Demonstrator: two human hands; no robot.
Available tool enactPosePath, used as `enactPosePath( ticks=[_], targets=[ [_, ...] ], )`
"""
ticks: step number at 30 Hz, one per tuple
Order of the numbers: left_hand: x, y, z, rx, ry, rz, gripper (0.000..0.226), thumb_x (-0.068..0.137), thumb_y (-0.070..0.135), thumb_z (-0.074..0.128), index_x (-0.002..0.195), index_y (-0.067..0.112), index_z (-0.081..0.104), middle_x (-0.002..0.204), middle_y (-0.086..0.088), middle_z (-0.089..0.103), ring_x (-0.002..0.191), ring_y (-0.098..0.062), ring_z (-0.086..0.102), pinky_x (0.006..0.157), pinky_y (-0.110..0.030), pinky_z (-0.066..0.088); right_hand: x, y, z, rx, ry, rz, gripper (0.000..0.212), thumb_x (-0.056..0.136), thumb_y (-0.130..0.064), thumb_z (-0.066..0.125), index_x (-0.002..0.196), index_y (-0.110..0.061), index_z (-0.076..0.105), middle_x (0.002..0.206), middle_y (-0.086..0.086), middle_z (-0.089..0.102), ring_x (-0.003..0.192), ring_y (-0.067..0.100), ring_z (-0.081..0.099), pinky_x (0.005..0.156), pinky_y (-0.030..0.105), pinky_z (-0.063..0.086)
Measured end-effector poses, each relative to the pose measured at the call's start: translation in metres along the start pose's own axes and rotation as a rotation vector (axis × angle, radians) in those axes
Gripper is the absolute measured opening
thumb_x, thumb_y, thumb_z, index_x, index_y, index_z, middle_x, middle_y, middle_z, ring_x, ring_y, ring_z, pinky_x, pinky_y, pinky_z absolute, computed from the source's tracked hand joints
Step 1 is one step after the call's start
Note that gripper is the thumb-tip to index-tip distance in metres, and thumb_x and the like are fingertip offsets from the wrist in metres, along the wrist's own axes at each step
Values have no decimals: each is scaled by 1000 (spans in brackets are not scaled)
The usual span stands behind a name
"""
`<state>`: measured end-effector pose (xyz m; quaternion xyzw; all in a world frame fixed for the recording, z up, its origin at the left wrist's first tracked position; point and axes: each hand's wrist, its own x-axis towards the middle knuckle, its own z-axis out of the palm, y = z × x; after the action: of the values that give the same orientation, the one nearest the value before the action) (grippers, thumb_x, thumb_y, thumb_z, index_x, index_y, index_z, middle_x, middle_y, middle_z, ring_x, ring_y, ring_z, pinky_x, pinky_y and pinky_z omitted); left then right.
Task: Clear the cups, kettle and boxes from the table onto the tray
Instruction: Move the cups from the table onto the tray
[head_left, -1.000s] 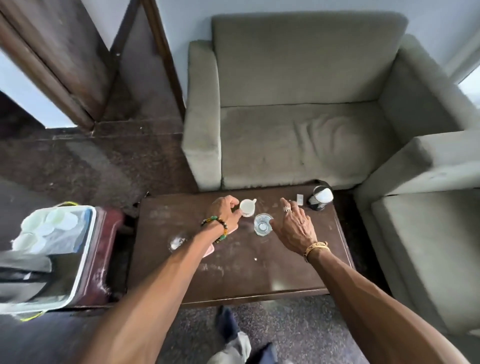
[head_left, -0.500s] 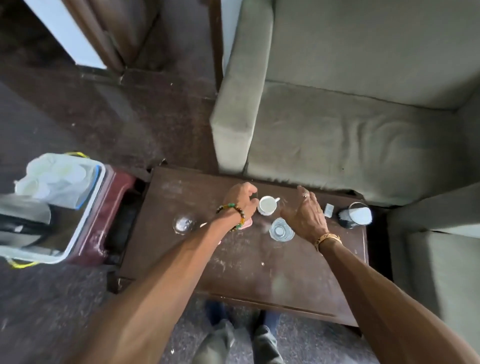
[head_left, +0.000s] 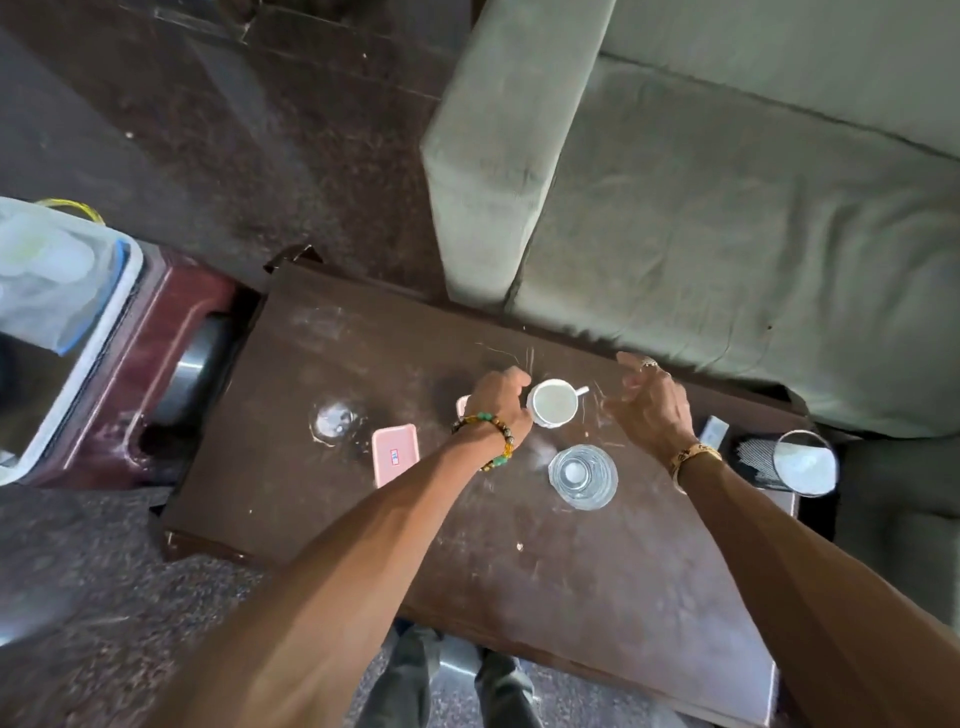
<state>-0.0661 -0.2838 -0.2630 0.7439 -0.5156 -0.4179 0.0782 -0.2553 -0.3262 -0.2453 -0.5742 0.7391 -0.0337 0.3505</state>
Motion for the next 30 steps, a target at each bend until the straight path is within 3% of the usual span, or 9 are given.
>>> enactPosePath(
  ticks=[6, 9, 13, 17, 23, 30],
  targets=[
    [26, 3, 22, 27, -34, 6, 57, 75, 7, 73, 128, 16, 54, 123, -7, 61, 106, -22, 63, 94, -31, 51, 29, 11, 22, -96, -117, -56, 62, 76, -13, 75, 135, -24, 59, 120, 7, 69, 110, 29, 64, 89, 37, 53],
    [35, -1, 33, 48, -64, -11, 62, 74, 8, 73, 131, 19, 51, 125, -8, 55, 111, -24, 58, 98, -34, 47, 38, 16, 36, -159, -189, -84, 66, 75, -13, 76, 137, -22, 57, 127, 7, 66, 119, 29, 60, 96, 39, 52],
    [46, -6, 43, 102, -94, 4, 71, 70, 8, 76, 135, 22, 48, 126, -9, 52, 115, -26, 55, 99, -33, 46, 49, 19, 48, -223, -257, -102, 74, 68, -10, 78, 138, -24, 56, 118, 10, 67, 113, 29, 62, 96, 38, 52],
    [55, -6, 52, 118, -109, 17, 74, 66, 8, 78, 133, 26, 51, 123, -9, 54, 112, -27, 58, 96, -35, 49, 56, 19, 59, -230, -278, -127, 66, 73, -7, 73, 134, -26, 58, 114, 11, 68, 112, 28, 63, 95, 38, 53],
    [56, -9, 58, 71, -52, 40, 67, 65, 10, 78, 125, 31, 57, 117, -6, 56, 107, -26, 60, 90, -35, 52, 54, 18, 66, -234, -263, -188, 45, 79, -5, 66, 123, -15, 65, 119, 12, 70, 109, 34, 66, 90, 43, 56],
    [27, 17, 6, 14, 31, 114, 69, 57, 14, 82, 120, 32, 59, 113, -3, 57, 104, -20, 57, 83, -20, 45, 30, -21, 17, -151, -213, -219, 43, 80, -5, 66, 122, -15, 66, 120, 9, 70, 112, 30, 65, 94, 40, 53]
  ],
)
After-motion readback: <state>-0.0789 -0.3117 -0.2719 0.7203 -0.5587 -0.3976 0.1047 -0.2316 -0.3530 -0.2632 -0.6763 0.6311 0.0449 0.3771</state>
